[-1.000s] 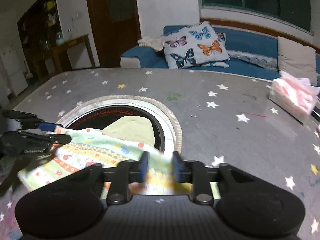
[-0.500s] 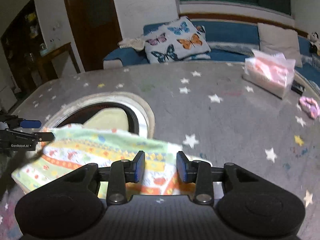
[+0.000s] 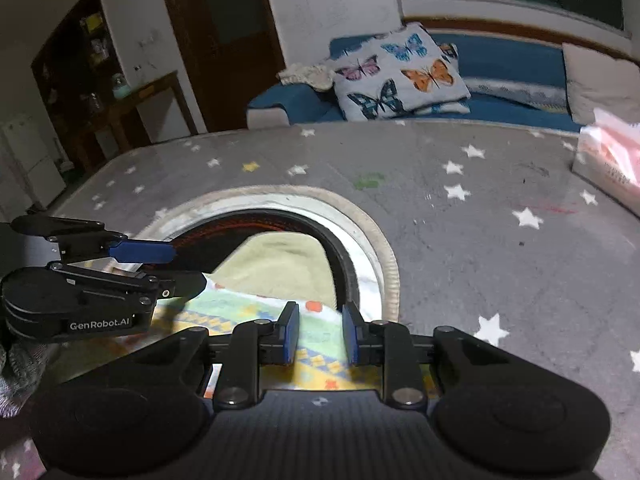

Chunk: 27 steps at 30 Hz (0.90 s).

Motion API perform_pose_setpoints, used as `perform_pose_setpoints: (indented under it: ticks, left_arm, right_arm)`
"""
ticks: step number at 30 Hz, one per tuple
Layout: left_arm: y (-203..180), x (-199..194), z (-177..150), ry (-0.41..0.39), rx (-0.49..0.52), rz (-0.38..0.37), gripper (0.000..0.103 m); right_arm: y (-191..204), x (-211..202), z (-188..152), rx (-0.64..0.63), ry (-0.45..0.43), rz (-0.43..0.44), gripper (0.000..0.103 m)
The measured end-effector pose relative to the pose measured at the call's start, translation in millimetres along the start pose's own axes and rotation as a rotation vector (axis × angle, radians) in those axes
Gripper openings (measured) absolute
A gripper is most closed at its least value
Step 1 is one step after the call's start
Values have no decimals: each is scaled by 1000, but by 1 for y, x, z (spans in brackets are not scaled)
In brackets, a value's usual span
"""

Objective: Fold clothes
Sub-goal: 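Lay the folded shirt down and open both grippers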

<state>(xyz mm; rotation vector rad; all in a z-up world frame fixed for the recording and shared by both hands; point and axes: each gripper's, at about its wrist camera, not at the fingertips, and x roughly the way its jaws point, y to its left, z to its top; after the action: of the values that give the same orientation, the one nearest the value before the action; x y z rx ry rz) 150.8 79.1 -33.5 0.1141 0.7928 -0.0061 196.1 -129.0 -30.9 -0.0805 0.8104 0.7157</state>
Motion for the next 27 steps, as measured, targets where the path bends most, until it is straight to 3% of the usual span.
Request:
perform_pose_setpoints:
  ticks: [6,12,19,27]
  left_arm:
    - [-1,-4,-6,-18,17,4,47]
    - [-14,-32,-16,-68,46,-22,46]
    - [-40,-58,-40,-102,118,-39,46]
    - [-46,-76,-69,-95,111,-44,46]
  right_arm:
    - [4,-3,-3,-12,0,-8,25]
    - [26,-24,-12,-97,0,45,25]
    - [49,-39,-39,-174,33,56,25]
    - [61,-64,-66,-199,24,65,25]
